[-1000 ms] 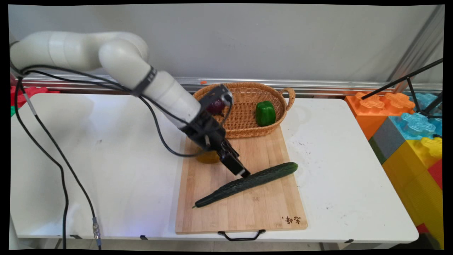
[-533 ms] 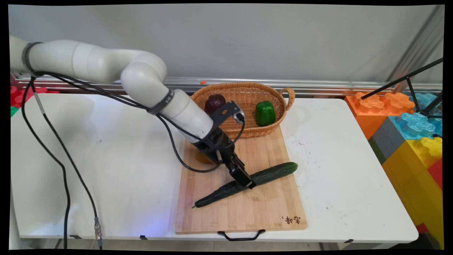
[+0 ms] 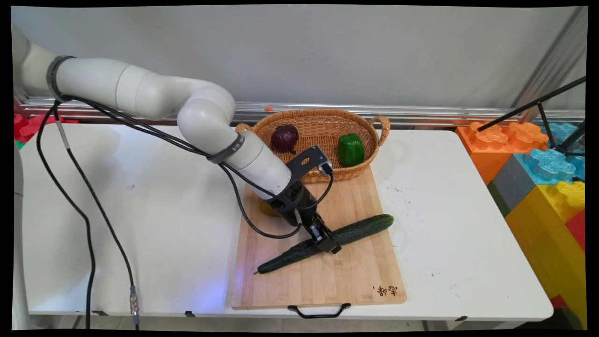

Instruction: Pick up the cucumber from the cutting board, then place the picked object in the vegetable basket

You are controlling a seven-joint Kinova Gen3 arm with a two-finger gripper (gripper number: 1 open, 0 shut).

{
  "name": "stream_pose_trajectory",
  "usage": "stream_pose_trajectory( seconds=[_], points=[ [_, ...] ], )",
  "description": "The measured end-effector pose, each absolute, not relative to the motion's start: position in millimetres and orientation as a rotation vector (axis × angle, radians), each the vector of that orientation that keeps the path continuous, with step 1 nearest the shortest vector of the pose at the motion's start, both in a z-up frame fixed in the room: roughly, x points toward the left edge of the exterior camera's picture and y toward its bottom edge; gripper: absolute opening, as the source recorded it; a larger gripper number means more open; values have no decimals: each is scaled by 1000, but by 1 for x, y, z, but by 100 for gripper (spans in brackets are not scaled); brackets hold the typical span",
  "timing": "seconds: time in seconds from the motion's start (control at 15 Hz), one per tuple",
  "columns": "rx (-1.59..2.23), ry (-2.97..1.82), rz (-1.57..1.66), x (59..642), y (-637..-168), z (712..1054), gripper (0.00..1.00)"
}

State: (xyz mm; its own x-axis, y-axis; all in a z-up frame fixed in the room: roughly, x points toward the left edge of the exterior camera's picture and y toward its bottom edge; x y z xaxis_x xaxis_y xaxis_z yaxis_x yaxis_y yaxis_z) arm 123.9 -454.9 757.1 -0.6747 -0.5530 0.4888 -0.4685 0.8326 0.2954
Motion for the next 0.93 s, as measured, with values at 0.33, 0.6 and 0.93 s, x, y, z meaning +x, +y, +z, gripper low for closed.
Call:
stream_pose_trajectory(
  seconds=[0.33,0.6,0.93],
  points=[
    [733,-2460,-195,124,-454,755,0],
    [725,-2444,-224,125,-453,767,0],
    [747,-2351,-248,132,-462,817,0]
  ],
)
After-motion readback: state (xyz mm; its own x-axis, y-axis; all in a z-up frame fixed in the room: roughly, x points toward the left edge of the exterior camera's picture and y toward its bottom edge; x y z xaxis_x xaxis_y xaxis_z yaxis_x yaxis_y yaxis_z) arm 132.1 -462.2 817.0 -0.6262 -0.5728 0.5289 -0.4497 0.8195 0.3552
